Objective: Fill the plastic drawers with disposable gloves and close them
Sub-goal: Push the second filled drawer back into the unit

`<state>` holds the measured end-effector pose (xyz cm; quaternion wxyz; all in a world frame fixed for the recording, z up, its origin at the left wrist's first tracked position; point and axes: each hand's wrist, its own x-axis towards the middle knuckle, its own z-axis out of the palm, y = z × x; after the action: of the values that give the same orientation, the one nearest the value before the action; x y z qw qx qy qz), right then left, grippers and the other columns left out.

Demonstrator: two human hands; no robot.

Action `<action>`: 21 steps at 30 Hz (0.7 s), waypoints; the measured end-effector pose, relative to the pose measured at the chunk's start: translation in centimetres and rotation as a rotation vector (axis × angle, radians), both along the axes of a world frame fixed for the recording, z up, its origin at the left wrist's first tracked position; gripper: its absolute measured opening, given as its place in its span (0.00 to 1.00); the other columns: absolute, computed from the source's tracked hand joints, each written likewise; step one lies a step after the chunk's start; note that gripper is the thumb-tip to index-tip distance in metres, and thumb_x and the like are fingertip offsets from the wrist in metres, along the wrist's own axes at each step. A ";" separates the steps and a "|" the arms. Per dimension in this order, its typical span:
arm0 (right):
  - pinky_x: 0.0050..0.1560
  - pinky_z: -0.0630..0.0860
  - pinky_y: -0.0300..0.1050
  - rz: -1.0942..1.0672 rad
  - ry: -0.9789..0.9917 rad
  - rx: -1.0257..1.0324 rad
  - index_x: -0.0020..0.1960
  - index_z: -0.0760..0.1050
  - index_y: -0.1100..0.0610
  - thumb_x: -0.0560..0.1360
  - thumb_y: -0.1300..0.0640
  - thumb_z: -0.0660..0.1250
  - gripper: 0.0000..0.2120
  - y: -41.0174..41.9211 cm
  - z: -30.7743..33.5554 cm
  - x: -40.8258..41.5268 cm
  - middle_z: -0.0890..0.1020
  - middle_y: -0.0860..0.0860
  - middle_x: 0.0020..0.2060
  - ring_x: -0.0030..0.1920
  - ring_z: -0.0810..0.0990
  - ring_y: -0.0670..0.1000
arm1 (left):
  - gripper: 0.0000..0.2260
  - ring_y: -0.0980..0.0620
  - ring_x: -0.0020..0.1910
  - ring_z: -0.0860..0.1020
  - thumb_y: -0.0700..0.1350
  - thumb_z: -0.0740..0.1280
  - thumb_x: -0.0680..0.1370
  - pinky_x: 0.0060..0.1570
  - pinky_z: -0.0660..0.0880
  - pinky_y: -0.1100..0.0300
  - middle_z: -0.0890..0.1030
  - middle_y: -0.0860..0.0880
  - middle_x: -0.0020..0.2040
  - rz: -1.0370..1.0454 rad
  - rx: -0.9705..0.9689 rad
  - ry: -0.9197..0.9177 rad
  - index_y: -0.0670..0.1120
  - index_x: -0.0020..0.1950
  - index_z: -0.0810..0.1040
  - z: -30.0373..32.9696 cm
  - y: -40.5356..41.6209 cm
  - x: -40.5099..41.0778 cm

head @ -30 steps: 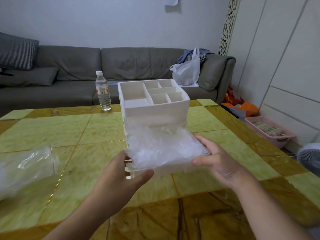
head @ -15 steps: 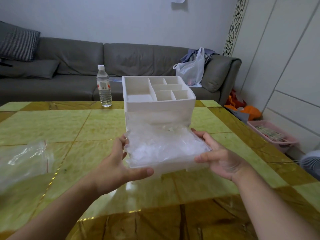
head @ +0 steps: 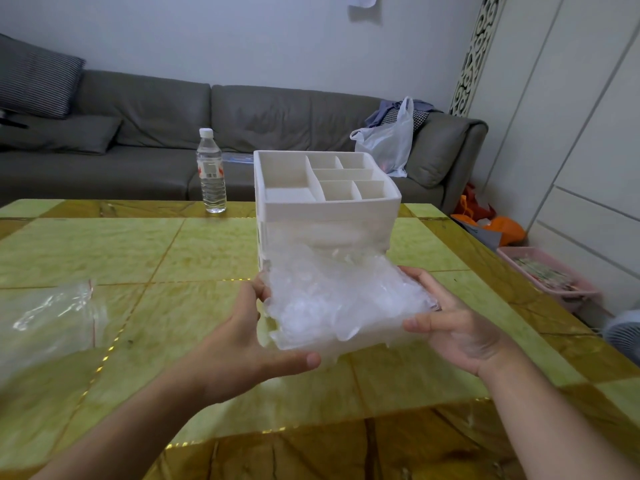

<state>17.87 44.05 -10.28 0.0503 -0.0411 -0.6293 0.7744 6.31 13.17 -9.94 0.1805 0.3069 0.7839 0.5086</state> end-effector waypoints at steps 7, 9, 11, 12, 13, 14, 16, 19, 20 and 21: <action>0.54 0.85 0.53 0.044 -0.029 -0.122 0.74 0.71 0.59 0.48 0.63 0.91 0.57 0.4 0.8 -0.7 0.78 0.58 0.72 0.68 0.81 0.63 | 0.54 0.59 0.77 0.64 0.63 0.86 0.58 0.76 0.66 0.50 0.66 0.65 0.74 -0.103 0.053 -0.066 0.69 0.74 0.55 0.6 -0.4 -2.6; 0.54 0.85 0.54 0.063 -0.038 -0.128 0.74 0.70 0.60 0.49 0.64 0.90 0.57 0.6 1.0 -1.0 0.78 0.59 0.72 0.69 0.80 0.64 | 0.47 0.53 0.75 0.68 0.61 0.86 0.59 0.75 0.68 0.45 0.73 0.62 0.70 -0.132 0.066 -0.074 0.71 0.69 0.61 0.7 -0.4 -3.0; 0.54 0.85 0.55 0.073 -0.041 -0.124 0.74 0.70 0.59 0.49 0.64 0.90 0.56 0.8 1.1 -1.3 0.79 0.58 0.72 0.68 0.81 0.64 | 0.40 0.53 0.73 0.71 0.59 0.86 0.59 0.74 0.69 0.45 0.77 0.64 0.63 -0.145 0.052 -0.064 0.73 0.62 0.66 0.7 -0.3 -3.1; 0.54 0.85 0.55 0.072 -0.044 -0.113 0.74 0.71 0.59 0.49 0.64 0.90 0.56 0.8 1.2 -1.4 0.79 0.58 0.71 0.68 0.81 0.64 | 0.39 0.54 0.72 0.71 0.59 0.86 0.59 0.73 0.70 0.47 0.77 0.65 0.62 -0.134 0.041 -0.058 0.74 0.61 0.66 0.6 -0.2 -3.2; 0.53 0.85 0.55 0.070 -0.048 -0.097 0.74 0.71 0.59 0.49 0.63 0.91 0.56 0.8 1.2 -1.6 0.80 0.58 0.71 0.68 0.81 0.63 | 0.39 0.56 0.71 0.71 0.58 0.86 0.59 0.72 0.71 0.51 0.77 0.66 0.61 -0.123 0.039 -0.051 0.75 0.60 0.65 0.5 -0.1 -3.4; 0.53 0.85 0.54 0.065 -0.050 -0.077 0.74 0.71 0.58 0.48 0.62 0.91 0.57 0.8 1.3 -1.7 0.80 0.57 0.71 0.68 0.81 0.62 | 0.40 0.60 0.69 0.72 0.57 0.86 0.60 0.68 0.74 0.57 0.77 0.65 0.61 -0.115 0.032 -0.043 0.74 0.61 0.64 0.5 -0.1 -3.6; 0.53 0.84 0.53 0.065 -0.052 -0.031 0.75 0.70 0.58 0.48 0.61 0.91 0.58 0.9 1.3 -1.9 0.80 0.56 0.71 0.68 0.81 0.61 | 0.40 0.70 0.63 0.73 0.55 0.86 0.62 0.59 0.76 0.67 0.76 0.63 0.63 -0.114 0.018 -0.037 0.68 0.63 0.63 0.4 -0.1 -3.7; 0.54 0.84 0.52 0.074 -0.057 -0.011 0.75 0.70 0.58 0.49 0.60 0.91 0.58 1.1 1.3 -2.0 0.79 0.57 0.71 0.68 0.81 0.61 | 0.39 0.79 0.58 0.70 0.55 0.84 0.63 0.55 0.74 0.72 0.73 0.74 0.59 -0.109 0.001 -0.007 0.67 0.63 0.61 0.4 0.1 -3.6; 0.55 0.84 0.51 0.078 -0.057 -0.007 0.75 0.70 0.58 0.49 0.60 0.91 0.58 1.1 1.3 -1.9 0.79 0.57 0.71 0.68 0.81 0.61 | 0.38 0.82 0.57 0.68 0.55 0.83 0.64 0.53 0.72 0.75 0.72 0.78 0.55 -0.110 -0.006 0.003 0.67 0.62 0.61 0.4 0.1 -3.6; 0.57 0.84 0.52 0.081 -0.057 0.004 0.75 0.70 0.57 0.50 0.60 0.91 0.57 1.1 1.4 -1.9 0.79 0.57 0.71 0.69 0.80 0.61 | 0.37 0.83 0.56 0.67 0.55 0.83 0.65 0.52 0.71 0.76 0.71 0.79 0.54 -0.111 -0.012 0.012 0.67 0.61 0.61 0.5 0.0 -3.6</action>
<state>16.00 45.20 -8.93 0.0010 -0.0374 -0.6330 0.7732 2.75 13.16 -9.46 0.2054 0.3519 0.7698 0.4912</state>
